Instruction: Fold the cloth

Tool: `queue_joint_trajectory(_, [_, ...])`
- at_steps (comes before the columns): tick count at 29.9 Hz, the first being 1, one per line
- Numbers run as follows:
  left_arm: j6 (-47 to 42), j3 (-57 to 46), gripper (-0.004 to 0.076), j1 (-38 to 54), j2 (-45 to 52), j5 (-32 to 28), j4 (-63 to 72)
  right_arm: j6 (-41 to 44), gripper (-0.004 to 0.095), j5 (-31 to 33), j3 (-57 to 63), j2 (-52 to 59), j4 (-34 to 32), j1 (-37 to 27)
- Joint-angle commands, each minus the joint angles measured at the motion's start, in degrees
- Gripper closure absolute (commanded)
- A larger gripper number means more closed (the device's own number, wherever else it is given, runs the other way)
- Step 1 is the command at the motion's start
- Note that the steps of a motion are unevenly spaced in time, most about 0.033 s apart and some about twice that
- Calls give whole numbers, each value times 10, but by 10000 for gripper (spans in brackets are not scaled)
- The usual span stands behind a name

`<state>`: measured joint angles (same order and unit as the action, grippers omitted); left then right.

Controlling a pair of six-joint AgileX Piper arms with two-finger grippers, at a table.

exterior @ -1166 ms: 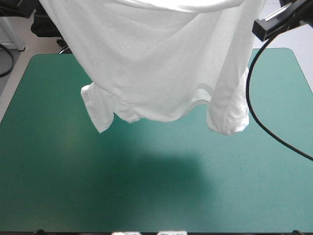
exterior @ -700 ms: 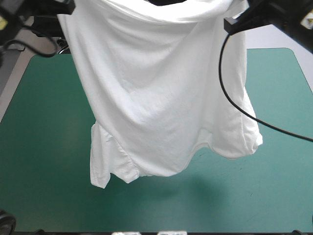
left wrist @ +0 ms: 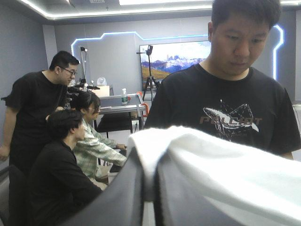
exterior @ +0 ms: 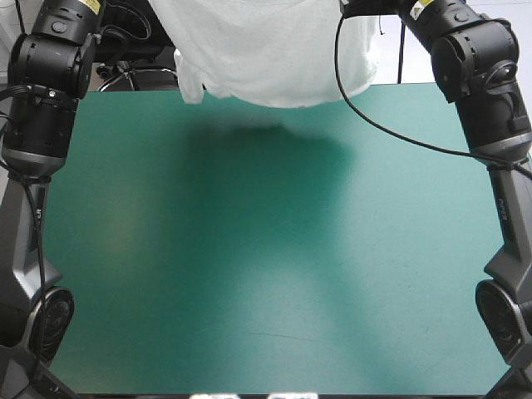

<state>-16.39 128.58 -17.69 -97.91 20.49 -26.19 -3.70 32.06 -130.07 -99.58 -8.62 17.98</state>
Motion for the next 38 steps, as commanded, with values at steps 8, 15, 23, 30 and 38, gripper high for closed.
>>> queue_joint_trajectory(8, [13,-102,741,5,1,148,55,-56,925,20,108,-9,211,-106])
queue_joint_trajectory(15, [17,-324,741,5,79,158,100,-146,925,82,299,37,301,-140])
queue_joint_trajectory(23, [47,-575,741,5,156,201,207,-178,925,134,525,116,330,-132])
queue_joint_trajectory(30, [47,-761,741,4,258,229,281,-180,925,159,683,192,332,-102])
queue_joint_trajectory(38, [47,-885,741,4,425,308,346,-162,925,204,799,262,331,-47])
